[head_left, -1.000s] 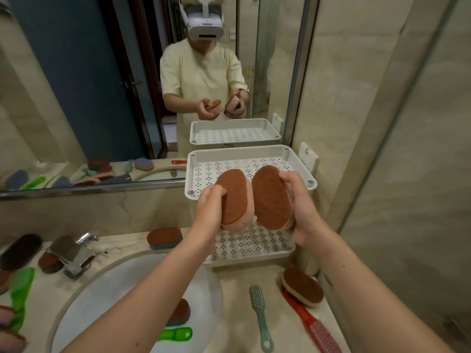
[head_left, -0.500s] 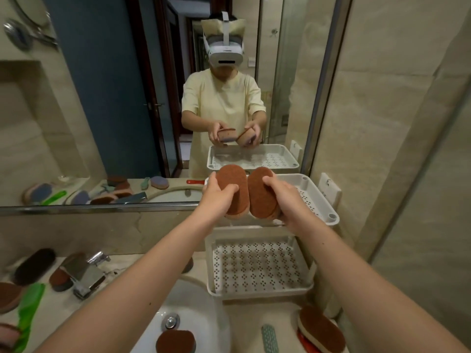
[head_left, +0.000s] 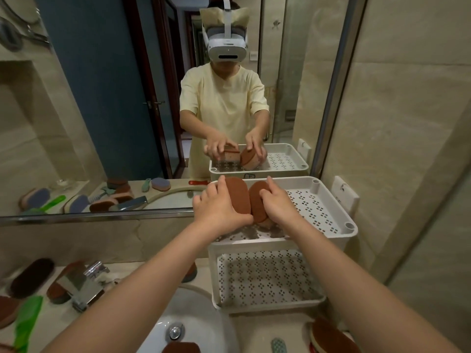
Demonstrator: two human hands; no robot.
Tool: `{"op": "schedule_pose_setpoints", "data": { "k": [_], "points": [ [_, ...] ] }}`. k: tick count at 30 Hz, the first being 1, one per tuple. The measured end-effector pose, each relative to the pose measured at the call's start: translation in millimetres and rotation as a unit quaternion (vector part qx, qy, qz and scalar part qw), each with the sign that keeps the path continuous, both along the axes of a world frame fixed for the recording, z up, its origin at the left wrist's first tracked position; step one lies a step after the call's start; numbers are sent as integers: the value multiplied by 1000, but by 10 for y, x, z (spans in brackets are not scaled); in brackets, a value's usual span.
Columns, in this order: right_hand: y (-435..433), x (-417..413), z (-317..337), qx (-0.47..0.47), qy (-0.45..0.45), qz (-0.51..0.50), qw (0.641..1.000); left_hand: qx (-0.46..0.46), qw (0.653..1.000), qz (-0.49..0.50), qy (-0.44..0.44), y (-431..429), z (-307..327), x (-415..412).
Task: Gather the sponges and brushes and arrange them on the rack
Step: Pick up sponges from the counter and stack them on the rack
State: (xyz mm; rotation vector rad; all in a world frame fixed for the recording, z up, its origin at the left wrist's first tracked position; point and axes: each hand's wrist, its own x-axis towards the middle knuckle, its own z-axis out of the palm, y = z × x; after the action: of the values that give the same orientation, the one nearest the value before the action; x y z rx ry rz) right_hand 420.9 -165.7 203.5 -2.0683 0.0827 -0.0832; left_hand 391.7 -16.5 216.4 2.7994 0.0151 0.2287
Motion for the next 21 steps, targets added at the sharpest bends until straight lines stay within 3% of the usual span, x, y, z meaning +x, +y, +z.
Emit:
{"op": "schedule_pose_setpoints", "data": {
  "k": [5,13,21],
  "points": [
    [-54,-53,-37,-165,-68,-33,983,84,996,11,9,11,-54,1],
    [-43,-247,95,-186,-20,39,982,75,991,-112,14,56,-102,-36],
    [67,-162,82,-178,-23,70,981,89,993,-77,3,51,-114,15]
  ]
}}
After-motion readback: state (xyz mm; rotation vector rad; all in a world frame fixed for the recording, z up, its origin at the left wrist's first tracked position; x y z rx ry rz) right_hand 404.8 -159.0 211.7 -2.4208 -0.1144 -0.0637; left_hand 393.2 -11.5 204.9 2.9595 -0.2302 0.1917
